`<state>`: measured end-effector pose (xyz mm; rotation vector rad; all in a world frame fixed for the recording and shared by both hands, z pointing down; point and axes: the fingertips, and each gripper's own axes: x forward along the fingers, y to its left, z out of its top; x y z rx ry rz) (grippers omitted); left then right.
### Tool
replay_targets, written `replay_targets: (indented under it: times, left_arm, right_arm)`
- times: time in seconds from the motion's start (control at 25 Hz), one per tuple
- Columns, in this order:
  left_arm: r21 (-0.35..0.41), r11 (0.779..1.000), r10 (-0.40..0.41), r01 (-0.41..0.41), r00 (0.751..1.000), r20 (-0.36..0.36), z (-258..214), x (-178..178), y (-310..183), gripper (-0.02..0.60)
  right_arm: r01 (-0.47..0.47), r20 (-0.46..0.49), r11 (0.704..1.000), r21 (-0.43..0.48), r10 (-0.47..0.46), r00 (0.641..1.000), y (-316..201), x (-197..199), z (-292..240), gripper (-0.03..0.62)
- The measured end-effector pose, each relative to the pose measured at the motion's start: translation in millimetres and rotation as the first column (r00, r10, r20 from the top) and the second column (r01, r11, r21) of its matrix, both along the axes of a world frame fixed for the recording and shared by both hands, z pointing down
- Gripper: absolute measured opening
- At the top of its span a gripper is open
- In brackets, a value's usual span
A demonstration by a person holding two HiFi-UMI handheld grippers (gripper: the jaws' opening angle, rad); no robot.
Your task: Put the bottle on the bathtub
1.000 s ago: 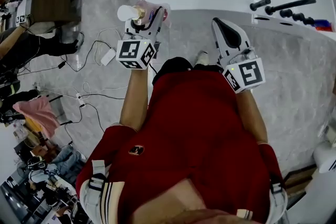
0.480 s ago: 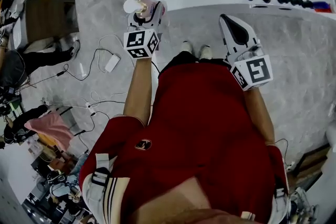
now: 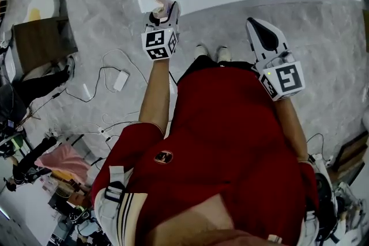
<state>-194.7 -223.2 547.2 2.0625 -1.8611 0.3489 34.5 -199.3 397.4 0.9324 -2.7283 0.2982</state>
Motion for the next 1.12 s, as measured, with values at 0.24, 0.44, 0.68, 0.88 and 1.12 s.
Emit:
replay_targets:
  times: [0.24, 0.44, 0.68, 0.88, 1.12]
  left_arm:
    - [-0.034, 0.999, 0.034, -0.034, 0.999, 0.000, 27.2, -8.0, -15.4, 0.224]
    - [-0.062, 0.996, 0.071, -0.071, 0.997, 0.002, 45.9, -9.0, -28.1, 0.224]
    - [-0.100, 0.989, 0.114, -0.113, 0.993, 0.002, 68.9, -2.3, -34.7, 0.224]
    - [-0.110, 0.986, 0.124, -0.122, 0.992, 0.006, 80.8, 3.5, -37.9, 0.224]
    - [-0.090, 0.989, 0.116, -0.113, 0.993, 0.025, 86.8, 9.4, -32.5, 0.225]
  right_arm:
    - [-0.032, -0.047, 0.999, -0.011, 0.031, 0.998, 0.3, -5.8, 6.6, -0.002]
    - [-0.078, -0.073, 0.997, -0.019, 0.077, 0.994, -5.0, -2.4, 10.9, -0.002]
    - [-0.122, -0.097, 0.992, -0.029, 0.119, 0.988, -8.0, 2.7, 16.3, -0.002]
    - [-0.140, -0.106, 0.990, -0.035, 0.136, 0.985, -11.4, 8.9, 19.3, -0.002]
    - [-0.137, -0.109, 0.990, -0.042, 0.132, 0.985, -10.7, 12.1, 20.7, -0.002]
